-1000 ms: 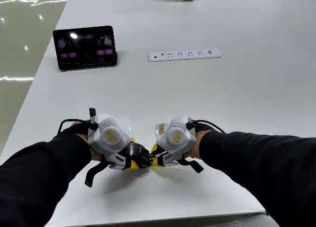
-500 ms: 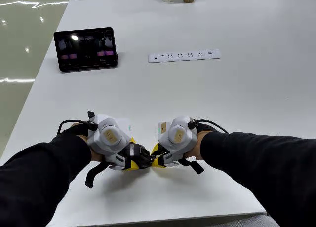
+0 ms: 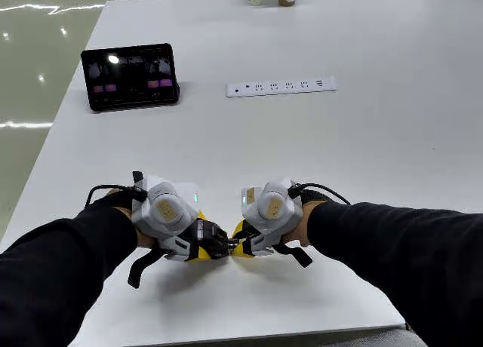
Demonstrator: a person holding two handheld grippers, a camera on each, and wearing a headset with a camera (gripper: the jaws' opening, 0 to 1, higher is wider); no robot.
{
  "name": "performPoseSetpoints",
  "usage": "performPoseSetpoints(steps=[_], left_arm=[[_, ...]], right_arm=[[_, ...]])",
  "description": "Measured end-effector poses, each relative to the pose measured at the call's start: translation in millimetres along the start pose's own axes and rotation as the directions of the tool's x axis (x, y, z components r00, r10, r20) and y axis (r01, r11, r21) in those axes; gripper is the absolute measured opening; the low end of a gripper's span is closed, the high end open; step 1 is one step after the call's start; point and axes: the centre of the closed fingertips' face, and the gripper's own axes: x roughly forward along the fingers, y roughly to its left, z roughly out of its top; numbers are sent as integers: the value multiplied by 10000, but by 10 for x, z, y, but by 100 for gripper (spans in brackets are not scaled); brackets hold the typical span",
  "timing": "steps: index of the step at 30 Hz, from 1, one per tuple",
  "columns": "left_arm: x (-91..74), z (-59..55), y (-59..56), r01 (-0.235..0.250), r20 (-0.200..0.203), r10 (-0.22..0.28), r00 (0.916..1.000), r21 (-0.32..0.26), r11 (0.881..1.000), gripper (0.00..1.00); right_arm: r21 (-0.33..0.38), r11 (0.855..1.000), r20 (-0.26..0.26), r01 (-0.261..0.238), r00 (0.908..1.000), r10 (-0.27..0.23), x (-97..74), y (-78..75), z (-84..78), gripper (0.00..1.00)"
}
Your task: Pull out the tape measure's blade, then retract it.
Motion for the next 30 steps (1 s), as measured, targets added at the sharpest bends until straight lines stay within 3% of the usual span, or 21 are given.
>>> performPoseSetpoints(steps=[30], left_arm=[[7, -8, 6, -49, 11, 49, 10000, -91, 9999, 32]], right_arm=[[82, 10000, -182, 30, 9998, -28, -91, -27, -134, 11]])
